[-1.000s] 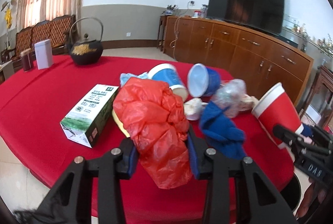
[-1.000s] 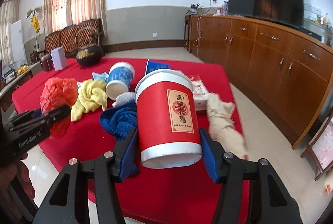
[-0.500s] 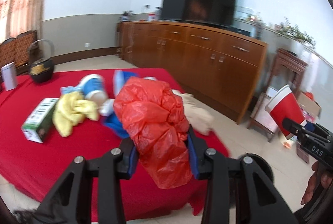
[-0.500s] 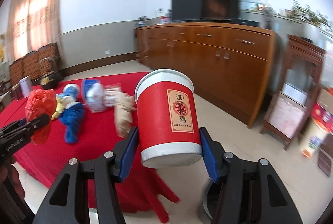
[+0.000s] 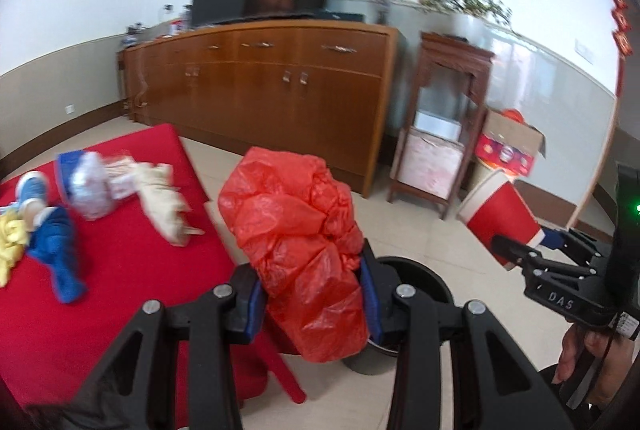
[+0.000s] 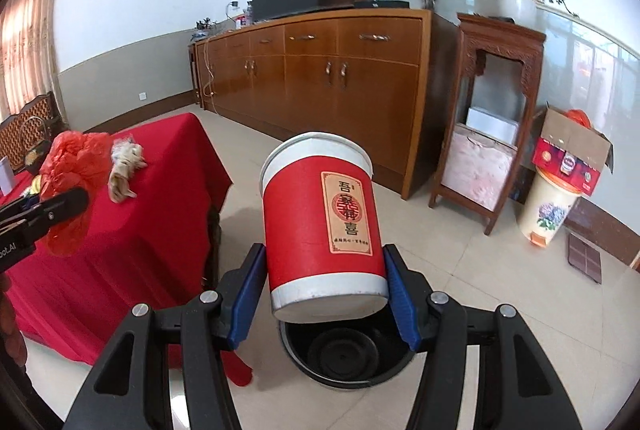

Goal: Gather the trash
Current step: 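Carry the cup and bag to the black bucket and open both tools, then move both tools back toward the table items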

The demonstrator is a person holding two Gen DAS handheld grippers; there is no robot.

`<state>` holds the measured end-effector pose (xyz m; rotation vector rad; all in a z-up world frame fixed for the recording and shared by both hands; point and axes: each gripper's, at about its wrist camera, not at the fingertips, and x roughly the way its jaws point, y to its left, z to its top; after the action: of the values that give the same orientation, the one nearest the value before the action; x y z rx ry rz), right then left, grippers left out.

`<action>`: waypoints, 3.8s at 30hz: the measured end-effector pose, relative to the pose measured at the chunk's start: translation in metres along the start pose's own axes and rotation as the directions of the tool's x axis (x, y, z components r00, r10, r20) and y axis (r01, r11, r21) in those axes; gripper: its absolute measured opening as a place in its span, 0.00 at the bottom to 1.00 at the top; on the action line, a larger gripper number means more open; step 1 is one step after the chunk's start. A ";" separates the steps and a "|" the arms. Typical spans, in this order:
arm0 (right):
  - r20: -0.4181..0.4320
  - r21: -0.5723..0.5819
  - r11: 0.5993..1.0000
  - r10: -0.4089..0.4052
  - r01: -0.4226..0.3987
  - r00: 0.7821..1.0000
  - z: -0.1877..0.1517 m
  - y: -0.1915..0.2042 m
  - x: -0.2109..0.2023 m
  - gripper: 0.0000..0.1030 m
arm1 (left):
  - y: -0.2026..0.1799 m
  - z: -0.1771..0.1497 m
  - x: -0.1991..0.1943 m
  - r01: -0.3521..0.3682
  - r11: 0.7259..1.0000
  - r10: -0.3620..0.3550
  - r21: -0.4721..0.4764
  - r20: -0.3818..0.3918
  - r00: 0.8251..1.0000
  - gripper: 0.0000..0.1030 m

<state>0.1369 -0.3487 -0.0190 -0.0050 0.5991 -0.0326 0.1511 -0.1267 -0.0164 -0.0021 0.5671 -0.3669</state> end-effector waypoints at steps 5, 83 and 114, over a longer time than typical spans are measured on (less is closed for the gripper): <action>-0.048 -0.020 1.000 -0.004 0.003 0.999 -0.018 -0.031 0.014 0.58 | -0.035 -0.009 0.029 0.055 0.998 -0.053 0.027 -0.057 0.997 0.40; 0.013 -0.058 0.949 0.311 -0.310 0.950 0.025 0.155 0.022 1.00 | 0.160 -0.042 -0.115 -0.424 0.850 0.444 -0.313 -0.007 0.896 1.00; -0.116 -0.258 0.875 0.394 -0.411 0.912 0.077 0.260 0.145 0.85 | 0.221 -0.009 -0.012 -0.481 0.816 0.472 -0.320 -0.113 0.875 0.90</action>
<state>0.3077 -0.0943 -0.0411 -0.1519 0.6514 0.4612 0.2124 0.0846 -0.0401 -0.1854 0.6321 0.2288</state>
